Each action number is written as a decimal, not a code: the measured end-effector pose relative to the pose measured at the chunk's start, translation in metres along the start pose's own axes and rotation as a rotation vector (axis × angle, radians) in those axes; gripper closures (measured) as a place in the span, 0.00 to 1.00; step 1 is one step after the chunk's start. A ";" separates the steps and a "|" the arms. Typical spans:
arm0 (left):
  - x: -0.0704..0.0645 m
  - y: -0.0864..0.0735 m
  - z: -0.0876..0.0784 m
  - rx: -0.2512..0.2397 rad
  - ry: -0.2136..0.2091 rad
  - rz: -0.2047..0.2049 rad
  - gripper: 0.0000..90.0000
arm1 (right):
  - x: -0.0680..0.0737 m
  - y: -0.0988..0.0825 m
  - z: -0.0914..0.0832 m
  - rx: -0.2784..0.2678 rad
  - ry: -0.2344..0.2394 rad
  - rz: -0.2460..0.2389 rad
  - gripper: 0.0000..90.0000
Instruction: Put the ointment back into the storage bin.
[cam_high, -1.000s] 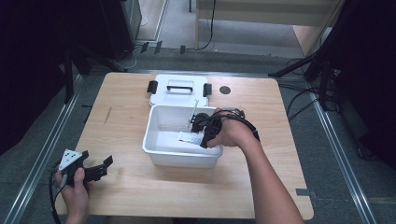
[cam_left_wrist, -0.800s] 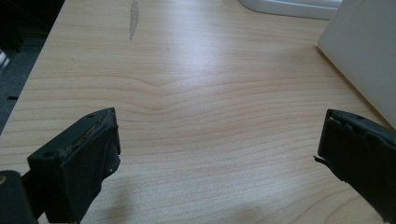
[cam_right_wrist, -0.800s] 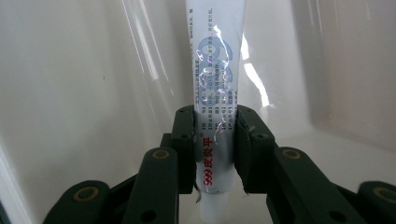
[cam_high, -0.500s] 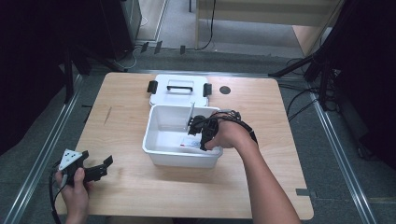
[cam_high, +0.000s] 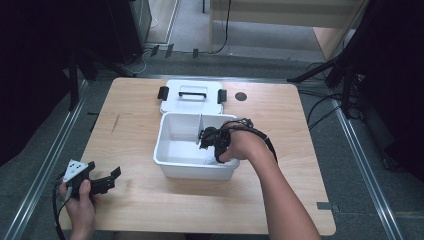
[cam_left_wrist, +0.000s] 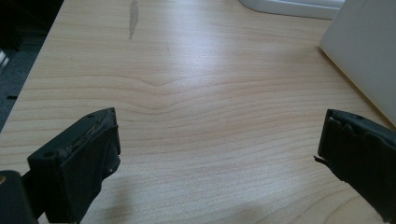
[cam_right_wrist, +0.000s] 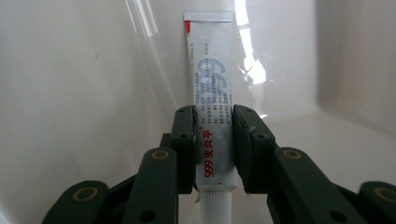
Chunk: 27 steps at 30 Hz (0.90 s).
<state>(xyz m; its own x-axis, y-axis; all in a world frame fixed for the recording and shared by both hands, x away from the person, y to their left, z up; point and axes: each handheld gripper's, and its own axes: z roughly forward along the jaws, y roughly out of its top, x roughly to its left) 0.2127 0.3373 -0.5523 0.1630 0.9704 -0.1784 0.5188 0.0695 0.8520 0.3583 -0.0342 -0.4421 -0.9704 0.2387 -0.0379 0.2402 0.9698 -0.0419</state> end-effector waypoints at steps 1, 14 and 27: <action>0.000 0.000 0.000 0.000 0.000 0.000 0.00 | 0.000 0.000 0.001 -0.001 0.004 -0.006 0.80; 0.000 0.000 0.000 0.001 0.000 -0.003 0.00 | -0.001 -0.002 0.003 -0.004 0.026 -0.017 0.79; 0.000 0.000 0.000 0.002 -0.001 -0.002 0.00 | -0.001 -0.003 0.003 -0.008 0.001 0.011 0.49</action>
<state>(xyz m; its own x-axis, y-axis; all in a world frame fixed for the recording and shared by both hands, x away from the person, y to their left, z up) 0.2129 0.3371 -0.5524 0.1631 0.9699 -0.1809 0.5207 0.0711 0.8508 0.3589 -0.0379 -0.4451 -0.9676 0.2495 -0.0378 0.2508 0.9675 -0.0333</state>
